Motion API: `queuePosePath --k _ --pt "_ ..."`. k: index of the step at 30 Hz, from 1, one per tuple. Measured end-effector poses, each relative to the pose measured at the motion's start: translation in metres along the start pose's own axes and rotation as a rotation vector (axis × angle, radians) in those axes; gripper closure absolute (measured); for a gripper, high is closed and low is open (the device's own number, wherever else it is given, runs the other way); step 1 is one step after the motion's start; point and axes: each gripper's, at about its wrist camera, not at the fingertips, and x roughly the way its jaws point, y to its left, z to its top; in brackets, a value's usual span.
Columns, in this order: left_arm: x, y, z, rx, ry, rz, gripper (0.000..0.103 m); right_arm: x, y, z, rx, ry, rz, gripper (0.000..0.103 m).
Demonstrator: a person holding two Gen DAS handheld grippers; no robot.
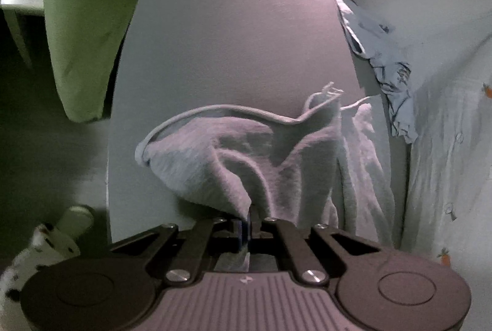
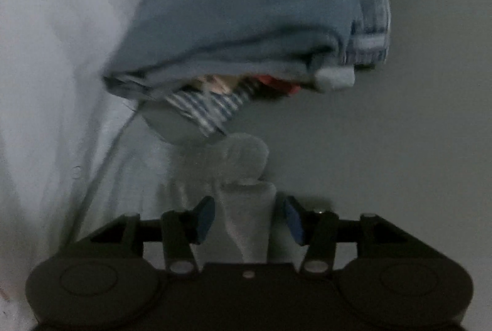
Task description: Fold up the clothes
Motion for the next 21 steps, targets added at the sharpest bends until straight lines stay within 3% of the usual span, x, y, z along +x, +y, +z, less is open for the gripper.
queuePosePath --k 1,2,7,12,16,17,19,21 --pt "-0.003 -0.006 -0.001 0.019 -0.009 0.008 0.101 0.003 0.000 0.001 0.009 0.002 0.010 0.086" --pt "-0.007 -0.011 -0.001 0.034 -0.017 0.013 0.101 0.005 0.002 0.003 0.012 0.023 0.025 0.103" --pt "-0.047 -0.037 -0.001 0.040 -0.058 -0.040 0.102 -0.030 0.025 0.031 -0.091 -0.026 0.146 0.103" --pt "-0.119 -0.073 -0.016 0.102 -0.143 -0.127 0.102 -0.082 0.055 0.066 -0.172 -0.103 0.264 0.103" --pt "-0.140 -0.090 -0.028 0.220 -0.251 -0.050 0.102 -0.083 0.064 0.073 -0.245 -0.128 0.215 0.103" --pt "-0.136 -0.086 -0.026 0.185 -0.238 -0.031 0.102 -0.077 0.061 0.074 -0.224 -0.109 0.192 0.103" --pt "-0.135 -0.078 -0.022 0.097 -0.203 -0.065 0.102 -0.072 0.056 0.075 -0.175 -0.086 0.179 0.103" --pt "-0.136 -0.083 -0.023 0.131 -0.217 -0.049 0.102 -0.076 0.059 0.074 -0.194 -0.098 0.170 0.103"
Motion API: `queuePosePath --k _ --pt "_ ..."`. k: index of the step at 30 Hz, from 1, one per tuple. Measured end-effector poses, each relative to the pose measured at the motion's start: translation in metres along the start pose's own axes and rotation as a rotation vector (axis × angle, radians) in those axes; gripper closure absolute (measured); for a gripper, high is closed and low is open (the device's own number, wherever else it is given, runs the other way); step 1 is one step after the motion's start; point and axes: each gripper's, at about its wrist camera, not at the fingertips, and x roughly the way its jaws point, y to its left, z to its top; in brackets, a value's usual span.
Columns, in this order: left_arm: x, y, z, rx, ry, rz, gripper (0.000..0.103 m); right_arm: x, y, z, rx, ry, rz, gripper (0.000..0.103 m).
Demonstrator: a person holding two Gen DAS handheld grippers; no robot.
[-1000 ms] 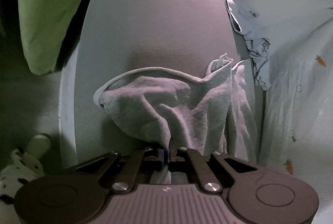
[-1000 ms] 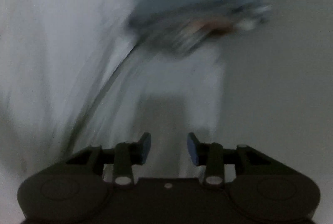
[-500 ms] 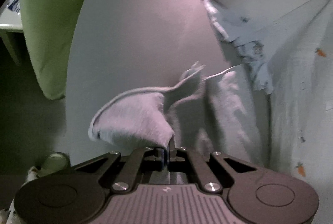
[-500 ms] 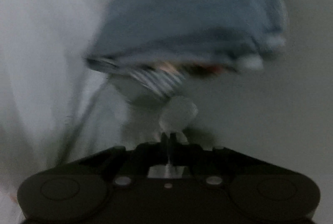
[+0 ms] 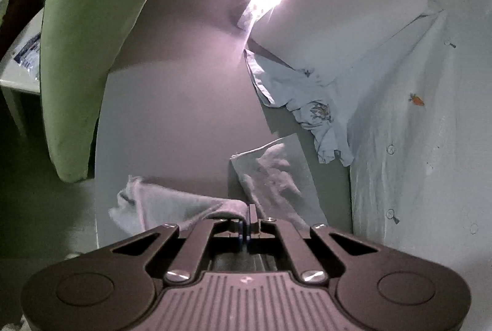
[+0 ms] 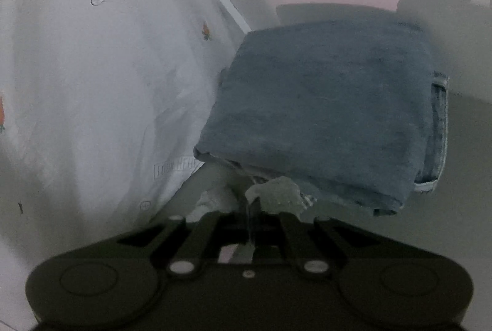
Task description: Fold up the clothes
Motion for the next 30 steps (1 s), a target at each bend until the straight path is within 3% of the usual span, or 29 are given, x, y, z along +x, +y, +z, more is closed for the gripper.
queuePosePath --k 6,12,17,20,22,23,24,25,26,28,30 --pt "0.029 -0.021 0.012 0.015 0.003 0.024 0.102 0.018 0.024 0.004 -0.026 0.001 -0.068 0.103" --pt "0.089 -0.085 0.024 0.122 0.023 0.010 0.102 0.038 0.082 0.022 -0.107 -0.055 -0.082 0.103" --pt "0.177 -0.137 0.035 0.161 0.065 -0.019 0.102 0.107 0.147 0.040 -0.184 -0.032 -0.126 0.103" --pt "0.250 -0.169 0.038 0.220 0.129 0.006 0.102 0.169 0.179 0.039 -0.217 0.004 -0.178 0.102" --pt "0.306 -0.187 0.035 0.279 0.184 0.065 0.101 0.210 0.197 0.035 -0.234 0.026 -0.225 0.099" --pt "0.331 -0.193 0.032 0.322 0.213 0.095 0.095 0.230 0.206 0.030 -0.250 0.037 -0.240 0.099" --pt "0.355 -0.198 0.028 0.374 0.242 0.132 0.094 0.247 0.214 0.024 -0.269 0.052 -0.255 0.084" --pt "0.376 -0.202 0.023 0.425 0.269 0.178 0.093 0.264 0.223 0.018 -0.287 0.067 -0.271 0.062" --pt "0.389 -0.204 0.019 0.450 0.285 0.201 0.092 0.278 0.231 0.012 -0.315 0.074 -0.284 0.056" --pt "0.399 -0.204 0.015 0.461 0.291 0.181 0.083 0.287 0.247 -0.001 -0.410 0.058 -0.297 0.055" --pt "0.398 -0.204 0.013 0.475 0.285 0.136 0.063 0.285 0.260 -0.016 -0.513 0.036 -0.291 0.051"
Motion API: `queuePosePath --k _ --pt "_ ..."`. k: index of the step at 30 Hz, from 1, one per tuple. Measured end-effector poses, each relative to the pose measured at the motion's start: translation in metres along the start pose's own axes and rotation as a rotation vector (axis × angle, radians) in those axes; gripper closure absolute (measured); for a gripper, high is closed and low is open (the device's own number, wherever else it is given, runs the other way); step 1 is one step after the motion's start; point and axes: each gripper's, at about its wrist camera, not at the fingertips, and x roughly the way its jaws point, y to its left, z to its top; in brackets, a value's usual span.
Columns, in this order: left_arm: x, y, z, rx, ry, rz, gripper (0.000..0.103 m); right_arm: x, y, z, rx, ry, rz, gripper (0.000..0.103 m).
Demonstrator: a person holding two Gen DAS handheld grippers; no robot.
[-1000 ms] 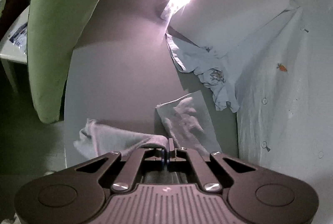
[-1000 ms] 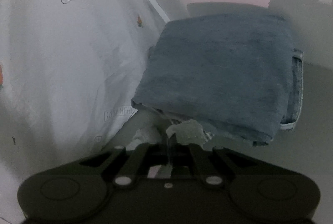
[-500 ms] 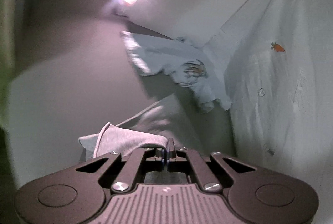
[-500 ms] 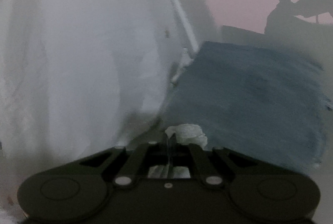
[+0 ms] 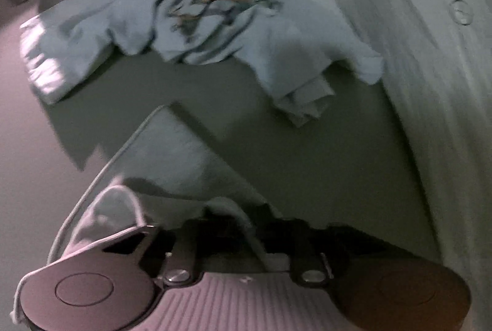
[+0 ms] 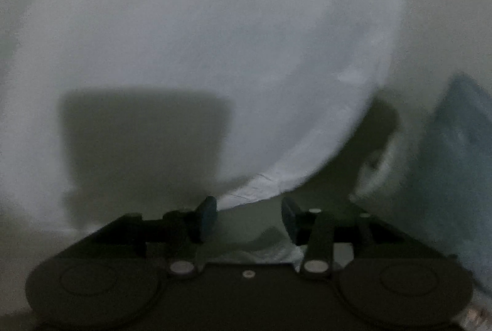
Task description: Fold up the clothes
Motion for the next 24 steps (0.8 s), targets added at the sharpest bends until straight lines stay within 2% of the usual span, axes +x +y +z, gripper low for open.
queuePosePath --k 3,7,8,10,14,16,18,19,20,24 --pt "-0.014 0.002 -0.010 0.047 -0.039 -0.043 0.053 -0.014 0.020 -0.018 -0.153 -0.041 -0.010 0.045" --pt "-0.037 0.002 -0.038 0.174 -0.097 0.016 0.048 -0.049 0.028 -0.066 -0.294 -0.033 0.023 0.045" --pt "-0.042 0.003 -0.045 0.192 -0.108 0.018 0.044 -0.059 0.026 -0.077 -0.308 -0.017 0.043 0.045" --pt "-0.053 0.010 -0.054 0.192 -0.117 -0.009 0.038 -0.079 0.022 -0.102 -0.317 0.010 0.073 0.045" --pt "-0.068 0.022 -0.062 0.154 -0.119 -0.042 0.037 -0.116 0.003 -0.145 -0.249 0.094 0.092 0.044" --pt "-0.077 0.024 -0.063 0.134 -0.126 -0.043 0.036 -0.132 -0.007 -0.165 -0.214 0.136 0.121 0.039" --pt "-0.092 0.023 -0.069 0.131 -0.154 -0.045 0.027 -0.142 -0.015 -0.185 -0.209 0.165 0.149 0.037" --pt "-0.100 0.021 -0.074 0.139 -0.167 -0.051 0.022 -0.150 -0.016 -0.194 -0.205 0.177 0.166 0.035" --pt "-0.110 0.018 -0.081 0.157 -0.179 -0.057 0.013 -0.158 -0.018 -0.203 -0.202 0.185 0.189 0.034" --pt "-0.141 0.009 -0.122 0.267 -0.194 -0.040 0.008 -0.201 -0.017 -0.244 -0.215 0.170 0.277 0.020"
